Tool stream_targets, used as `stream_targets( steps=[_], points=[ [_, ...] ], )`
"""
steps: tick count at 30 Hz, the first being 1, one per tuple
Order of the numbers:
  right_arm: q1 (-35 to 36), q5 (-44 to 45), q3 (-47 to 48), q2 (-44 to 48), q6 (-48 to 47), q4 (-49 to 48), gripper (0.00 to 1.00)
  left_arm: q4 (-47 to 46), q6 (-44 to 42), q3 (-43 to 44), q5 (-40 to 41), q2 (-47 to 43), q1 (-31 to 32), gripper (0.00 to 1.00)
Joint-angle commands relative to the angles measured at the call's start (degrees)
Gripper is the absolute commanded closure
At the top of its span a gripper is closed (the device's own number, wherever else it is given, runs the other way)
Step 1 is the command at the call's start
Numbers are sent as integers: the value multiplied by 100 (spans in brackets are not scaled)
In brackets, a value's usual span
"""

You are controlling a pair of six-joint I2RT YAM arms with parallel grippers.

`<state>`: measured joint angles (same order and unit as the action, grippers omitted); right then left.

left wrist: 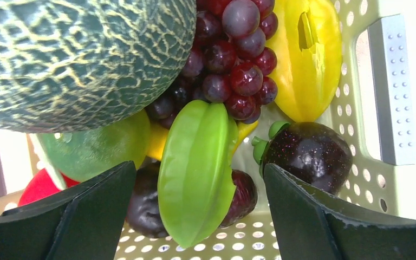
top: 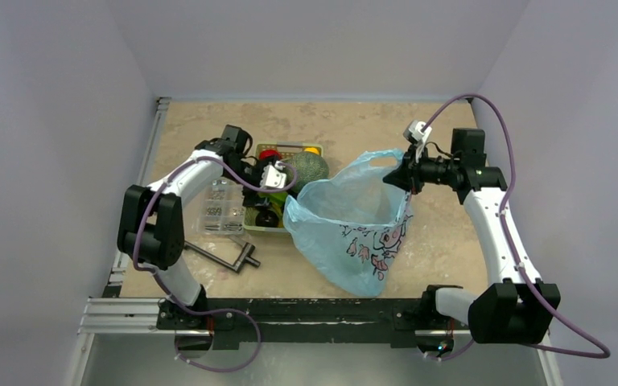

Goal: Place the fake fruits into the plastic bag and tie a complex knot

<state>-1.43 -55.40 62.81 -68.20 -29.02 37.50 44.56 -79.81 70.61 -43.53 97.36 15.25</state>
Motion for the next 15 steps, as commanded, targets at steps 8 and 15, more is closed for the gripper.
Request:
stream_targets(
  steps=[8,15],
  points=[
    [20,-4,196,39,-345,195,100,614,-657,-93,188,-296,-62,59],
    [3,26,231,62,-397,195,100,1429,-950,-145,-9,-1284,-235,74]
  ],
)
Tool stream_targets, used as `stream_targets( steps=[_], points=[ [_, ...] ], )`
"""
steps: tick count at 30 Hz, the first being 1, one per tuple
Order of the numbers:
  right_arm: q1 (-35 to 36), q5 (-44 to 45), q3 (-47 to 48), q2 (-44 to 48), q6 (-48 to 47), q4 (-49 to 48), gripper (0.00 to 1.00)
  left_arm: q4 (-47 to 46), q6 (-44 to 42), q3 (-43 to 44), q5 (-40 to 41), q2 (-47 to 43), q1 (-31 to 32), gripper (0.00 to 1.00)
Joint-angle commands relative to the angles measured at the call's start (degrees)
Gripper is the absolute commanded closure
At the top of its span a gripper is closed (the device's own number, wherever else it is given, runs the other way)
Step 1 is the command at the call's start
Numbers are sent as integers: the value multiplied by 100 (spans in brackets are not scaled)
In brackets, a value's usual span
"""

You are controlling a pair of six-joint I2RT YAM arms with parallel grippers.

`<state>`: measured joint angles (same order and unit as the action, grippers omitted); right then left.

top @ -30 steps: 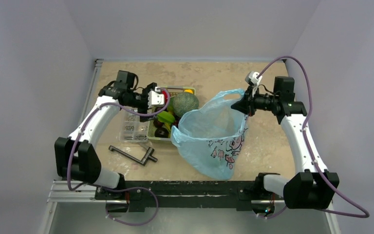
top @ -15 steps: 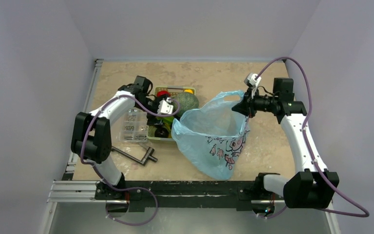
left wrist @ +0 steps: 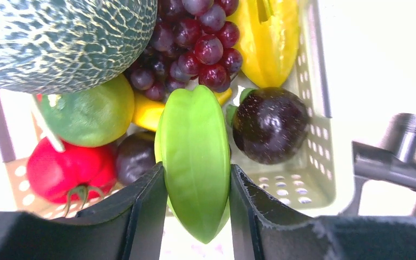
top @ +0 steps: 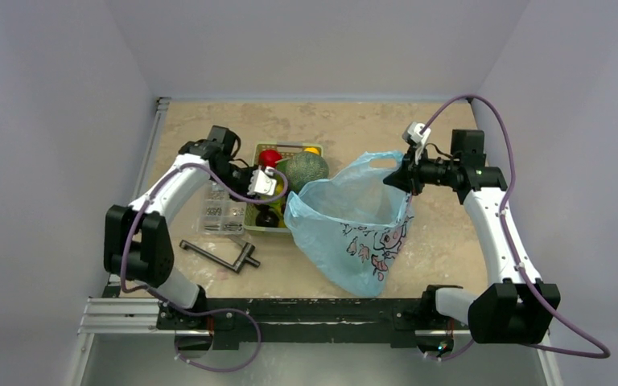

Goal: Place the fake fruits into the plastic bag and tie a complex knot

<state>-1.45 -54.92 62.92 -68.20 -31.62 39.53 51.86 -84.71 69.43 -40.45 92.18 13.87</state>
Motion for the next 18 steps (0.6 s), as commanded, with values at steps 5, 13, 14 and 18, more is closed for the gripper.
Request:
stream_targets(
  steps=[5,13,14,18],
  points=[
    [9,-9,311,44,-63,-10,100,950,511,430,-820,-1435,-304,75],
    [31,-103,209,-55,243,-214,100,-901,3341,1593,-4,-2000,1400,70],
    [42,-104,234,-61,296,-248,100,-838,3362,1796,237,-1837,1680,70],
    [93,-87,347,-70,466,-314,100,-846,3346,2283,1243,-1270,2708,69]
  ],
)
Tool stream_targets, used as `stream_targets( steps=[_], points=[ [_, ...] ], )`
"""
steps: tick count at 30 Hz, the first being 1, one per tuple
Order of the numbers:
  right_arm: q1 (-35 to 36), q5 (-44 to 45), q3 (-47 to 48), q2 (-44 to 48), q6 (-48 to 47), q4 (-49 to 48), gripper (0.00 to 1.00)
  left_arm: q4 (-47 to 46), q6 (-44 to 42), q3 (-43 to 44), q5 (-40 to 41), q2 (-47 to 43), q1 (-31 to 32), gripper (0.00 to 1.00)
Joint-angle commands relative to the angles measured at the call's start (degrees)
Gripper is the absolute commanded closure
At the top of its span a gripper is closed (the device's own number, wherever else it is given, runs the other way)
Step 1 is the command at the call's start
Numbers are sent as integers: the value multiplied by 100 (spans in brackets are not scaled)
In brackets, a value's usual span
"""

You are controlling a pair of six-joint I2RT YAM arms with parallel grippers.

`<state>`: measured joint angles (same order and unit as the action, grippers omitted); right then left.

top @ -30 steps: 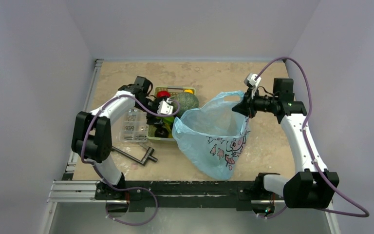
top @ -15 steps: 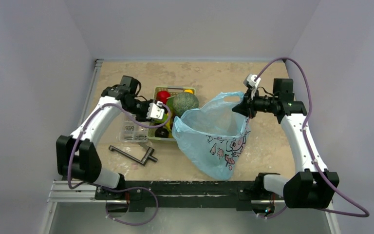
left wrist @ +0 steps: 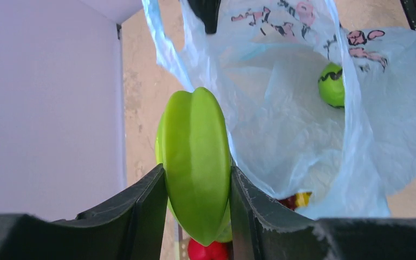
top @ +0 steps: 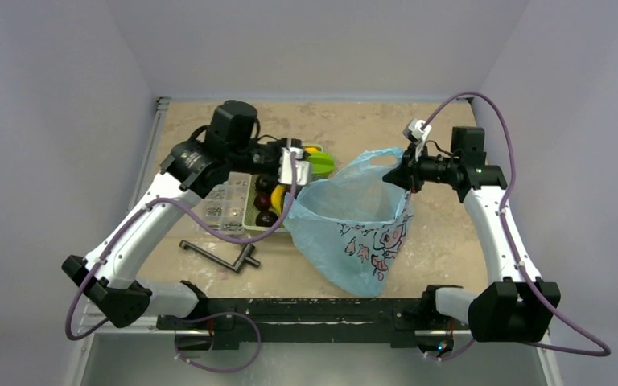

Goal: Place the fake fruits into the plastic bag and tie a complex knot

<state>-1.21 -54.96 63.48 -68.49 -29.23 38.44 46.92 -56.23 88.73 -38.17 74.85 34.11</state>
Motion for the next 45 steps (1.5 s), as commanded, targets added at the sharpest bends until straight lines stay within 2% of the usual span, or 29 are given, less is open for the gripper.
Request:
stream_targets(
  steps=[1,8,12,13,17,21,27,31,35,38,43,45],
  points=[
    [76,-77,304,-43,264,-207,100,-395,413,365,1227,574,897,69],
    [77,-47,218,-54,564,-462,100,-535,-65,-139,1885,1286,1960,68],
    [76,-86,172,-64,697,-597,100,-591,171,-59,2137,1964,2196,65],
    [76,-69,147,-60,722,-641,100,-701,206,-75,2146,2053,2244,62],
    [72,-20,94,-97,750,-730,100,-1131,469,-134,1969,2176,2363,31],
    [71,5,78,-129,620,-635,100,-1060,765,146,1769,2039,2364,8],
    [76,-1,73,-148,511,-578,100,-1047,1136,733,1883,1690,2311,6],
    [77,12,4,-108,428,-558,100,-1623,2002,868,1837,1138,1849,8],
    [76,-13,-20,-81,418,-576,100,-2010,3280,856,1449,592,846,9],
    [77,-133,-4,-60,468,-648,100,-2123,3921,415,1462,85,38,10],
    [74,-76,64,-31,415,-626,100,-1370,4932,-629,1354,-617,-1174,12],
    [76,-76,123,-61,418,-622,100,-892,5034,-1117,1452,-828,-1288,15]
  ],
)
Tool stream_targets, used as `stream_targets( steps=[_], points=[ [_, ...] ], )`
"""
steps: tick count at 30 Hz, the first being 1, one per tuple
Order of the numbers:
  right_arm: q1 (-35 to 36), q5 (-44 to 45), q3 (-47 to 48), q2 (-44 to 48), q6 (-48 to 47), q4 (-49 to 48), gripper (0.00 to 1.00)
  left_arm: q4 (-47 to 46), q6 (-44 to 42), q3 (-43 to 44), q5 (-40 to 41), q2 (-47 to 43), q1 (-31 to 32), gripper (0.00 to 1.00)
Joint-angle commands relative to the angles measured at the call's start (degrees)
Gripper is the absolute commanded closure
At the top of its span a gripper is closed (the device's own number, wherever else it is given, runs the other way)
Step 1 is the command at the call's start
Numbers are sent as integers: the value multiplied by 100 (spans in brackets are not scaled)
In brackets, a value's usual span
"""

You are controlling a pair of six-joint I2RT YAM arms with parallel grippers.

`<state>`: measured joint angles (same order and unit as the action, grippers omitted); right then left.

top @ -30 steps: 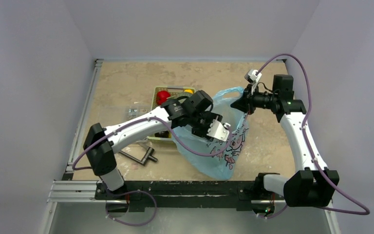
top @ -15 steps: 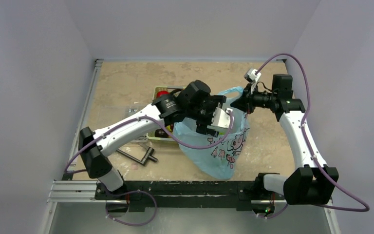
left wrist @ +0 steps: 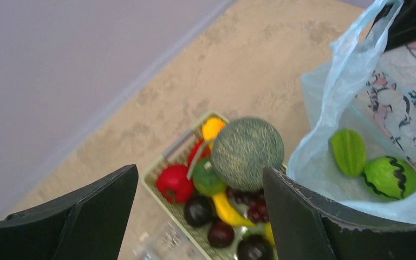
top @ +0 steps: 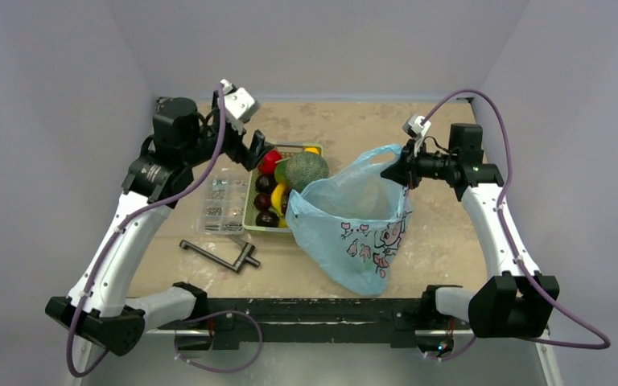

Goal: Place the fake fruits into the plastic bag and tie a complex knot

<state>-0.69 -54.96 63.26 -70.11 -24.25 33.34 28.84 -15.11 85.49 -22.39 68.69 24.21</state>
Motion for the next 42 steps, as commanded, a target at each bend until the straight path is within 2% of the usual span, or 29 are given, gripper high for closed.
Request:
stream_targets(
  steps=[1,6,7,12,14,21,31,39,42],
  points=[
    [21,-84,180,80,-84,-109,100,1048,1040,-1050,-5,-299,-294,18],
    [25,-106,287,7,-89,-79,100,1477,2164,-1972,220,-383,-280,23],
    [25,-99,293,6,-89,-74,100,1412,2417,-2151,477,-382,-216,27],
    [20,-41,300,1,-83,-57,100,1475,3342,-2440,1810,-175,529,41],
    [24,-32,306,-7,-83,-46,100,1446,3583,-2485,2052,-49,871,44],
    [24,2,289,49,-55,-8,100,1507,4125,-2342,2831,722,989,40],
    [25,24,287,59,-130,81,100,1451,4409,-2016,3005,2021,989,35],
    [25,9,315,-6,-212,120,100,1370,4515,-1909,3141,2712,979,32],
    [25,-8,328,-54,-234,128,100,1213,4494,-1887,3046,2854,920,34]
  ],
)
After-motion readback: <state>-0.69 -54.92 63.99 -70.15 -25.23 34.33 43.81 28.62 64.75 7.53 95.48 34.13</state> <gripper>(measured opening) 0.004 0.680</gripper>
